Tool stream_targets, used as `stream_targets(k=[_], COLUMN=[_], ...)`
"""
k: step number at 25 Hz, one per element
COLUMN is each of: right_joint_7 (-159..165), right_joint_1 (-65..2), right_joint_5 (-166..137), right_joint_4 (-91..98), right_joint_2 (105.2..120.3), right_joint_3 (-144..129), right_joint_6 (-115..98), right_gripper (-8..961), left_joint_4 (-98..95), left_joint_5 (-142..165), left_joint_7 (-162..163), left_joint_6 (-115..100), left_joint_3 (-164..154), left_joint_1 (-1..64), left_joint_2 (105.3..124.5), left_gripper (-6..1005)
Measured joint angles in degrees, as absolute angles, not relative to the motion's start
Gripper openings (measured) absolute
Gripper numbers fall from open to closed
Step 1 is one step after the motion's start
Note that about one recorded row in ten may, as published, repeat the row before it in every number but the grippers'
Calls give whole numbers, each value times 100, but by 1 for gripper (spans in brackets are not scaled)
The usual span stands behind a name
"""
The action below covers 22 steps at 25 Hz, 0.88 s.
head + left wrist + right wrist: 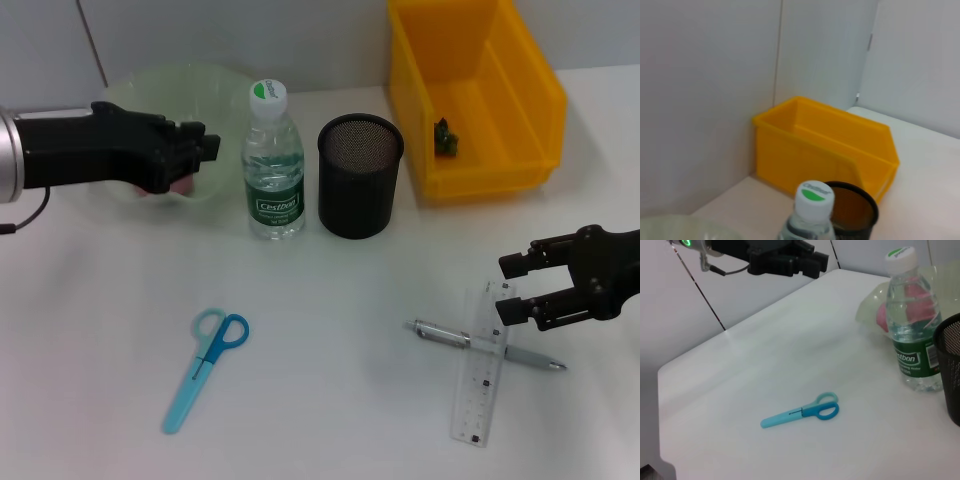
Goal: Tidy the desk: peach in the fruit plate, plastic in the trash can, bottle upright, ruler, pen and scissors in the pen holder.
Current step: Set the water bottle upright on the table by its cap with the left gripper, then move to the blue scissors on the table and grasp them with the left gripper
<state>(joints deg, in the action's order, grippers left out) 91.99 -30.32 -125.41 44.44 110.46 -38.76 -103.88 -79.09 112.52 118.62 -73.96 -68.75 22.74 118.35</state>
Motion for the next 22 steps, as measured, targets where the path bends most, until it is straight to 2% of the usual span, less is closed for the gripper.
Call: stream_targets(k=[14, 22], right_joint_7=[9174, 9165], right_joint_1=[-3086, -3102], right_joint_5=[-12541, -12547], right_joint_4=[4449, 4489], right_joint_2=[11056, 11057], right_joint_3=[-3908, -3930], right_joint_6=[-10369, -10390], right_gripper=[750, 749], left_joint_4=[-7631, -7628], left_joint_5=[11155, 11374], left_joint_7=[12011, 12767], left_joint_6=[-8621, -9392], left_joint_3=[-6580, -6468], left_joint_1=[2257, 2468], left_joint_2=[11814, 11729], left_gripper=[219, 229])
